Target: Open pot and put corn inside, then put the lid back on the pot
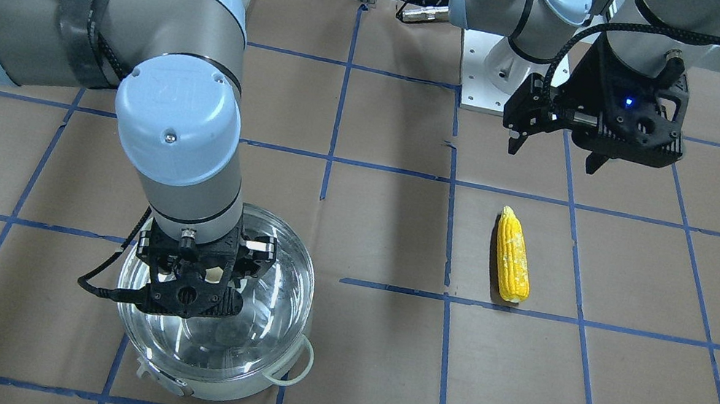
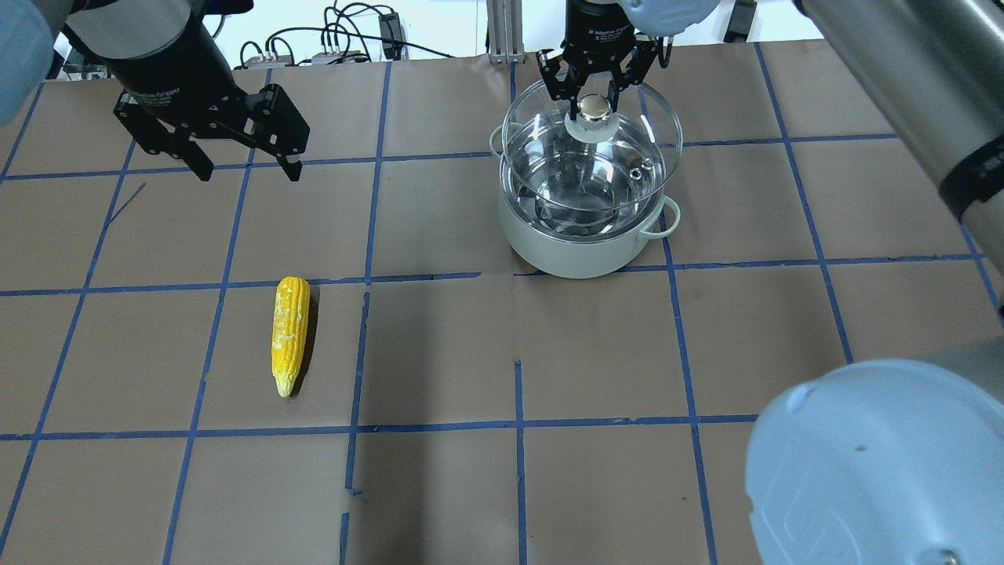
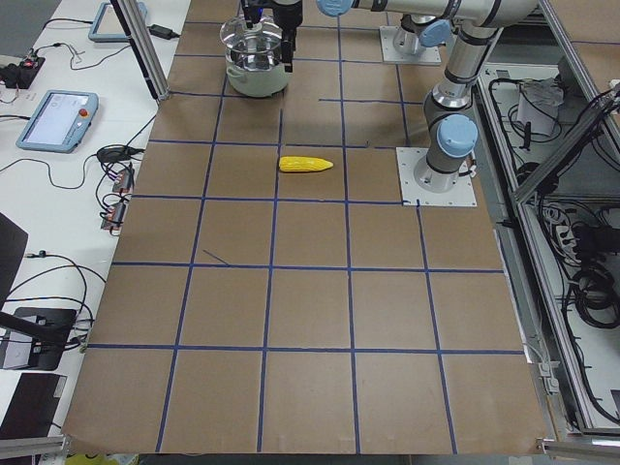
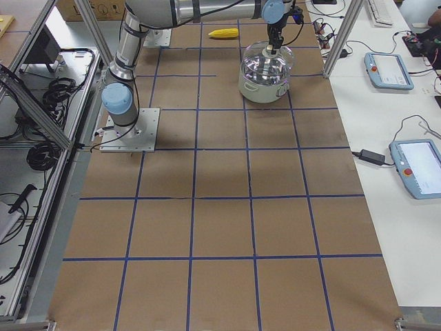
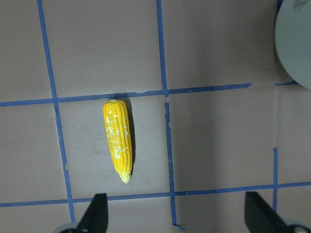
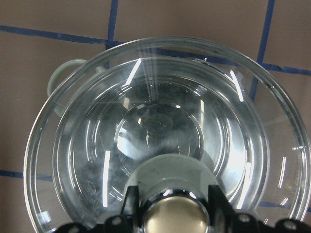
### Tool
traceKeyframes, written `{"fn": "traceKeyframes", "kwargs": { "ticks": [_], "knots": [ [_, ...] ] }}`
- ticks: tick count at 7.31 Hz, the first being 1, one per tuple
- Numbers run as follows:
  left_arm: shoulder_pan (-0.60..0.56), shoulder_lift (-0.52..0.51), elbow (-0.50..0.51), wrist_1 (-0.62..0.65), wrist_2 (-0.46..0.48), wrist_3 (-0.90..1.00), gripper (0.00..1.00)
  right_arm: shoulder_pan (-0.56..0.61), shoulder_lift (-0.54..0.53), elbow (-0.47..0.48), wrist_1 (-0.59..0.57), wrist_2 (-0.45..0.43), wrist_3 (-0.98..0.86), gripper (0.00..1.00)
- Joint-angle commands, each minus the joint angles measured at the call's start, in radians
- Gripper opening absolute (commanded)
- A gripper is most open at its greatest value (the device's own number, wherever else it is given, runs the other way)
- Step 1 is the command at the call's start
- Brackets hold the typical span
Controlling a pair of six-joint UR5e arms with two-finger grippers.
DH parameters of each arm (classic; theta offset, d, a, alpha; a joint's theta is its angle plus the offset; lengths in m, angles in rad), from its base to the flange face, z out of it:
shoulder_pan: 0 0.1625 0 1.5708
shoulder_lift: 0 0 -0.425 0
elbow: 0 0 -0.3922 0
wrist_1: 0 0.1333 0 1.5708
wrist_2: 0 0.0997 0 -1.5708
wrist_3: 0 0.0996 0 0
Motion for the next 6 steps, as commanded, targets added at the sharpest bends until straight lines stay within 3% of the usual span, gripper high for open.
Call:
{"fn": "traceKeyframes", "kwargs": {
  "ticks": [1, 3, 6],
  "knots": [
    [0.015, 0.007, -0.025, -0.003, 0.004, 0.004, 1.0, -0.058, -0.119, 0.05, 0.052, -0.003, -0.061, 0.4],
    [0.147, 0.006, -0.163, 0.033, 0.035, 0.185, 1.0, -0.149, -0.314, 0.233, 0.057, -0.006, -0.153, 0.41],
    [0.2, -0.054, -0.449, 0.448, 0.033, 0.243, 1.0, -0.206, -0.473, 0.395, 0.084, -0.012, -0.178, 0.41]
  ]
}}
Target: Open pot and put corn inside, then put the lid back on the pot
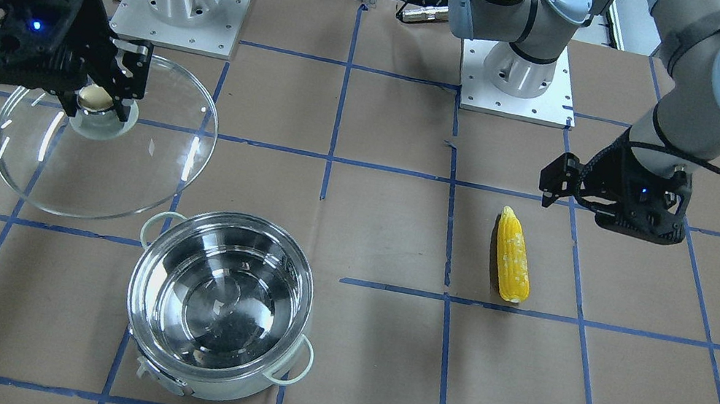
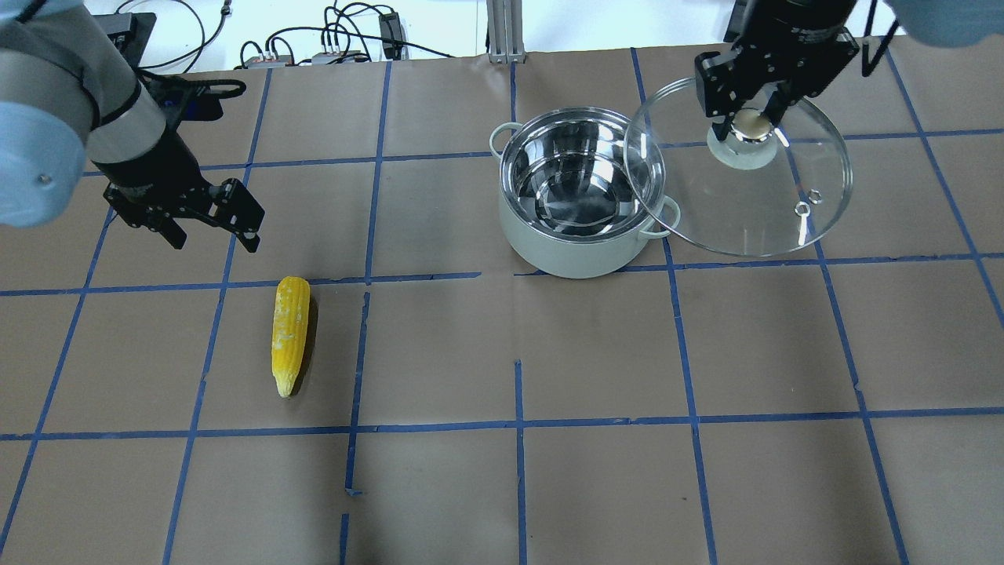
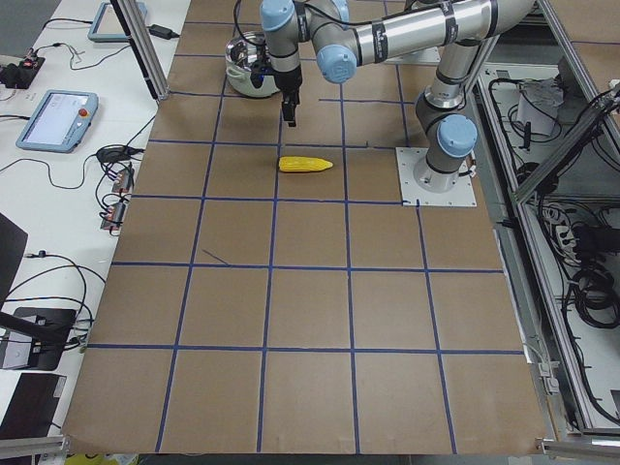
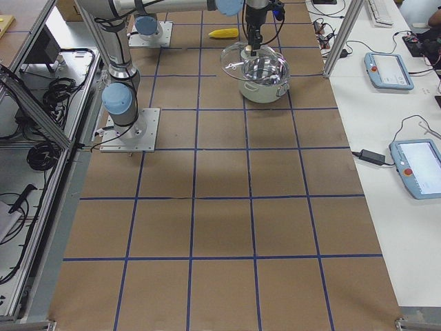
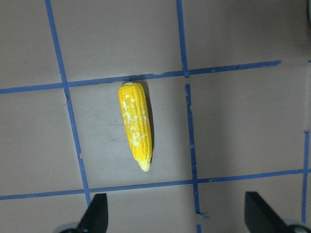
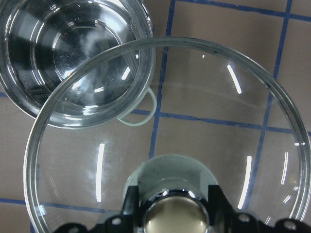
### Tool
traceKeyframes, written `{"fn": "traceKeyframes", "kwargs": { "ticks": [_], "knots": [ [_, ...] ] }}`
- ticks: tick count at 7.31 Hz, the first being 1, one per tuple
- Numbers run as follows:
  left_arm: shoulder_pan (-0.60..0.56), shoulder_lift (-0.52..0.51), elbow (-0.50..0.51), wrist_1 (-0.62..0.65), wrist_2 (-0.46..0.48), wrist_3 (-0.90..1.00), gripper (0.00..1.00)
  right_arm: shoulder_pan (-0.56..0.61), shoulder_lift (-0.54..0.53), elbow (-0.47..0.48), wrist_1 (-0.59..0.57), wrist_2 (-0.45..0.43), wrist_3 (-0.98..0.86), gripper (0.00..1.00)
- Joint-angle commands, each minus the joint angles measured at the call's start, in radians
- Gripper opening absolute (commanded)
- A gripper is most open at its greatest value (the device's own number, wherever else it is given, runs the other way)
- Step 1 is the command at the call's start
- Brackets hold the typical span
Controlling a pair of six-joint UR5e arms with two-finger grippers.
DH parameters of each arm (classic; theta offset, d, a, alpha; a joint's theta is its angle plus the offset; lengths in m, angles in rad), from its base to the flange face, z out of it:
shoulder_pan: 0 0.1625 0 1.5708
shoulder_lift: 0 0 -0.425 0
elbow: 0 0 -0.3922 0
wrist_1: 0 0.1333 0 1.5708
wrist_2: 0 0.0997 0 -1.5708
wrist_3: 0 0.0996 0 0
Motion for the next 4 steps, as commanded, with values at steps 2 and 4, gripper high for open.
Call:
{"fn": "traceKeyframes", "kwargs": {
  "ticks": [2, 4],
  "knots": [
    [0.014, -0.114, -0.249, 0.404, -0.019, 0.003, 1.0, -0.036, -0.06, 0.076, 0.011, -0.005, -0.063, 0.42],
    [0.015, -0.193, -0.26, 0.454, -0.05, -0.008, 0.99, -0.039, -0.055, 0.077, 0.003, -0.004, -0.064, 0.43]
  ]
}}
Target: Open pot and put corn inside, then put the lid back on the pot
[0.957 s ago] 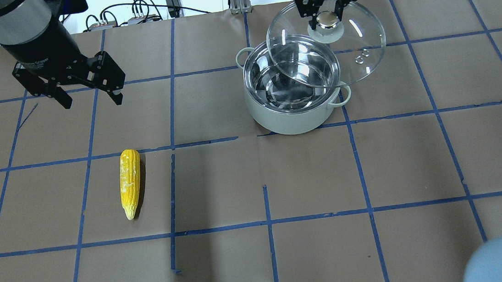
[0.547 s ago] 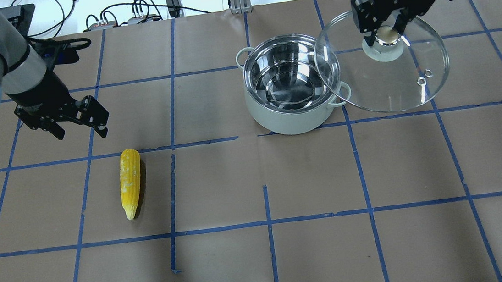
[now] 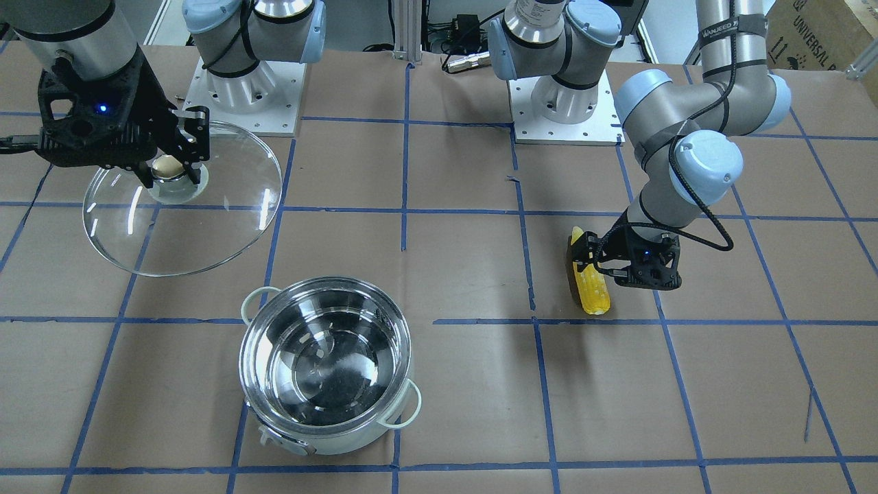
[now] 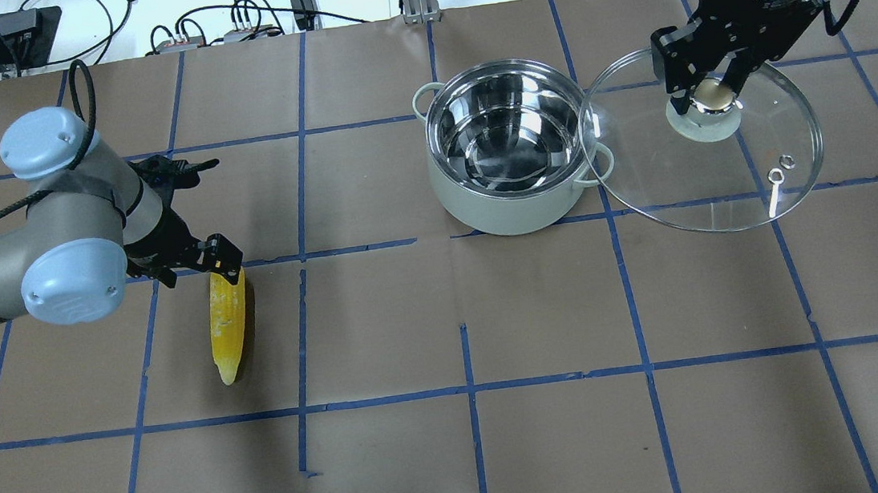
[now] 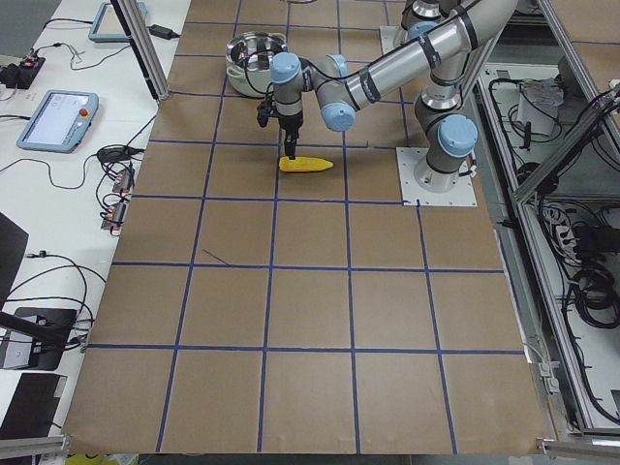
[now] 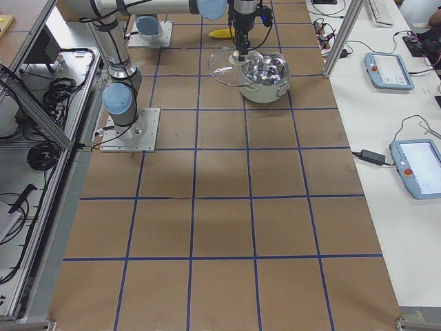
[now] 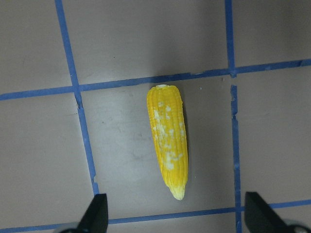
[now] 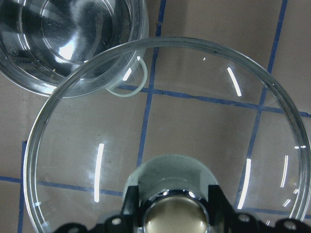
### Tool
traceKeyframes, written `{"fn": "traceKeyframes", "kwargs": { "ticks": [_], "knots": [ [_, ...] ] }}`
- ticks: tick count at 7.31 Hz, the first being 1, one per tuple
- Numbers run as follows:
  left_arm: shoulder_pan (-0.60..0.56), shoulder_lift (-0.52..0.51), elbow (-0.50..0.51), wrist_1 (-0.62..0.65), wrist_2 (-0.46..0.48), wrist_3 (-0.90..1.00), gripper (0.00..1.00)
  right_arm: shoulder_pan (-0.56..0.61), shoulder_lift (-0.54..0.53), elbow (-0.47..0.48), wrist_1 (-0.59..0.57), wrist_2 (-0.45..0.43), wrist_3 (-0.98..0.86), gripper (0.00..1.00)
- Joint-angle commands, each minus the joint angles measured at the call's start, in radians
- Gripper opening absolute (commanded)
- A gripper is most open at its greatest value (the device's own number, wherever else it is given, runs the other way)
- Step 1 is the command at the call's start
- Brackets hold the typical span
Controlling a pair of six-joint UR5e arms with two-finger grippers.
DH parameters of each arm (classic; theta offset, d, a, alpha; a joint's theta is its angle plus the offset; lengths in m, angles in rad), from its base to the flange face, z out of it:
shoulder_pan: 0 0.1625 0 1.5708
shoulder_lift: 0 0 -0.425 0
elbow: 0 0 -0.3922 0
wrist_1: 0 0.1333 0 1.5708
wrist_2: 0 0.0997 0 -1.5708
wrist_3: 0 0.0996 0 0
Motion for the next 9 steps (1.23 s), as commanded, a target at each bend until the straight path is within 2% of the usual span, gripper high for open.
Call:
{"fn": "traceKeyframes", "kwargs": {
  "ticks": [1, 2, 3, 4, 5, 6, 7, 9],
  "knots": [
    [0.001, -0.085, -0.013, 0.056, -0.012, -0.003, 0.91, -0.005, -0.005, 0.002, -0.001, 0.0, -0.004, 0.43],
    [0.003, -0.108, -0.014, 0.063, -0.014, -0.004, 0.85, -0.005, -0.002, 0.002, -0.001, 0.001, -0.004, 0.44],
    [0.003, -0.12, -0.011, 0.063, -0.009, 0.003, 0.7, -0.006, -0.002, 0.002, -0.001, -0.002, -0.007, 0.44],
    [0.003, -0.12, -0.005, 0.06, 0.0, 0.003, 0.4, -0.013, -0.002, 0.002, -0.001, -0.002, -0.012, 0.44],
    [0.003, -0.108, -0.005, 0.044, 0.001, 0.003, 0.18, -0.035, -0.009, -0.001, 0.002, -0.003, -0.018, 0.44],
    [-0.015, -0.09, 0.004, 0.009, 0.0, -0.018, 0.11, -0.055, -0.006, -0.015, -0.001, 0.0, -0.027, 0.47],
    [-0.023, -0.077, 0.043, -0.038, -0.012, -0.082, 0.11, -0.068, -0.012, -0.022, 0.0, 0.001, -0.026, 0.48],
    [-0.138, -0.069, 0.215, -0.21, -0.012, -0.181, 0.11, -0.065, -0.018, -0.013, 0.007, -0.049, -0.035, 0.45]
  ]
}}
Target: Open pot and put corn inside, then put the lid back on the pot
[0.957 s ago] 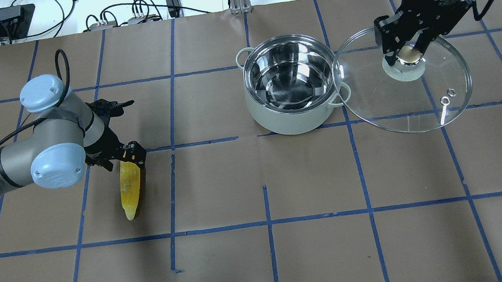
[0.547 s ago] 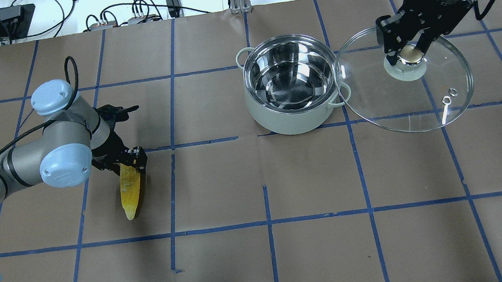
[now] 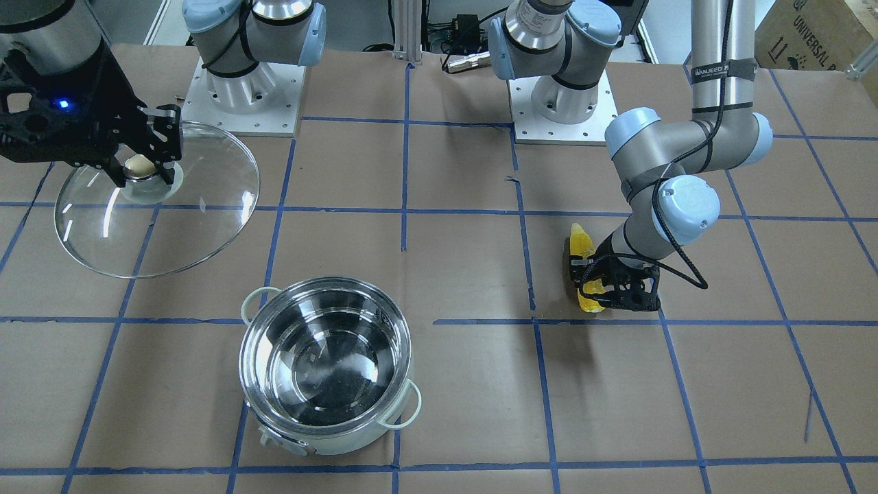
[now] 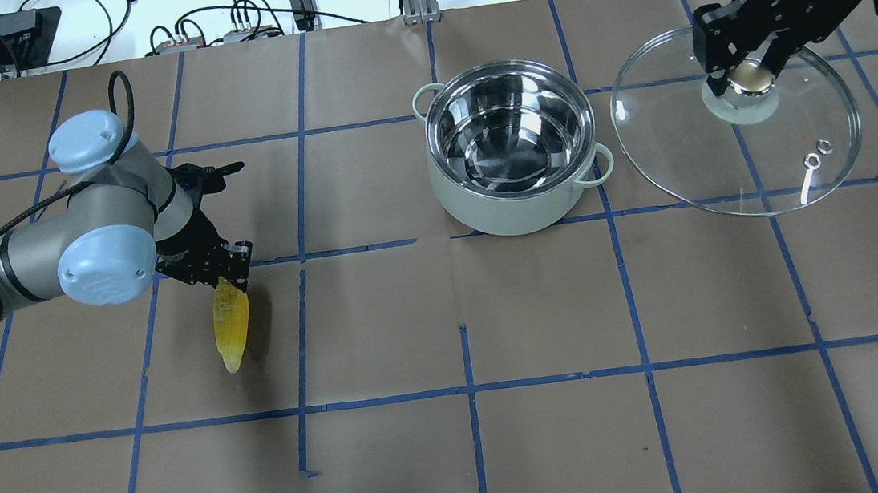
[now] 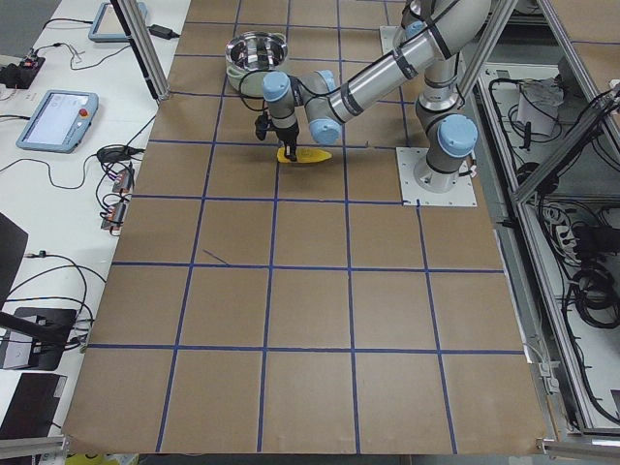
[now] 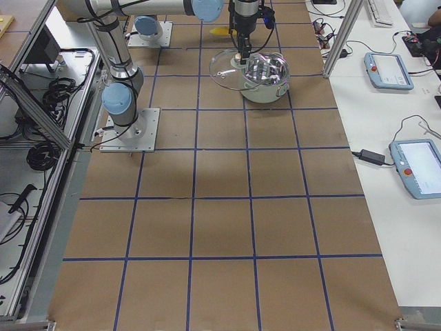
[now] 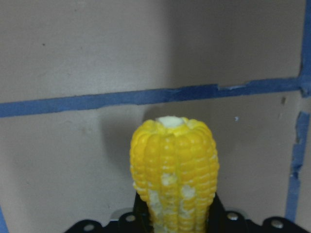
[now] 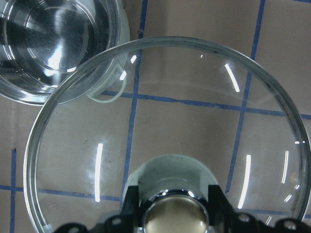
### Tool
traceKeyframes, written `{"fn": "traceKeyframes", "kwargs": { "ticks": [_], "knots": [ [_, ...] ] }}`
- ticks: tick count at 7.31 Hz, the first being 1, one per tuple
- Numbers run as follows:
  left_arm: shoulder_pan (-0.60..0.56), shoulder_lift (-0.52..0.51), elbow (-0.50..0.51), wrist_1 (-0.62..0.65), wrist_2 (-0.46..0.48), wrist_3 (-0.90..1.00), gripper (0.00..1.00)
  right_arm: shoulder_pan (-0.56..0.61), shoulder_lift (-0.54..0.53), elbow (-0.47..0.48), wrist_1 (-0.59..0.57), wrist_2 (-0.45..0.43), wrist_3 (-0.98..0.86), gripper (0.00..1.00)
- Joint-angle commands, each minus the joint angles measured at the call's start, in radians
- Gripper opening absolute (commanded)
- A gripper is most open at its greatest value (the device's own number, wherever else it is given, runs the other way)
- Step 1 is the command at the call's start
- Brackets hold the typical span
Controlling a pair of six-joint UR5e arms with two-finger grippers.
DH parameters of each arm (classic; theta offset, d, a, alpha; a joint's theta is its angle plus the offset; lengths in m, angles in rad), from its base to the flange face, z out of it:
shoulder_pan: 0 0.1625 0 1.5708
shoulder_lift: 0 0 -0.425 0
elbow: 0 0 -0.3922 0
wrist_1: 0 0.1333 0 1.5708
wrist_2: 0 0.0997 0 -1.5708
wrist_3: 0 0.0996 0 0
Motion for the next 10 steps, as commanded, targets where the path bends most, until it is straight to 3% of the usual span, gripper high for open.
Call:
{"fn": "traceKeyframes", "kwargs": {
  "ticks": [1, 4, 5, 8, 10],
  "knots": [
    [-0.141, -0.012, 0.2, -0.17, -0.002, -0.142, 0.11, 0.002, 0.013, -0.014, -0.002, -0.036, -0.01, 0.44],
    [-0.319, -0.122, 0.487, -0.227, -0.033, -0.189, 0.11, -0.003, 0.026, 0.028, -0.005, -0.039, -0.038, 0.41],
    [-0.354, -0.171, 0.576, -0.241, -0.085, -0.288, 0.11, -0.003, 0.027, 0.036, -0.006, -0.036, -0.041, 0.41],
    [-0.491, -0.353, 0.829, -0.266, -0.107, -0.509, 0.11, -0.006, 0.032, 0.045, -0.033, -0.033, -0.042, 0.41],
    [-0.519, -0.439, 0.922, -0.275, -0.107, -0.535, 0.11, -0.006, 0.024, 0.059, -0.034, -0.004, -0.044, 0.42]
  ]
}}
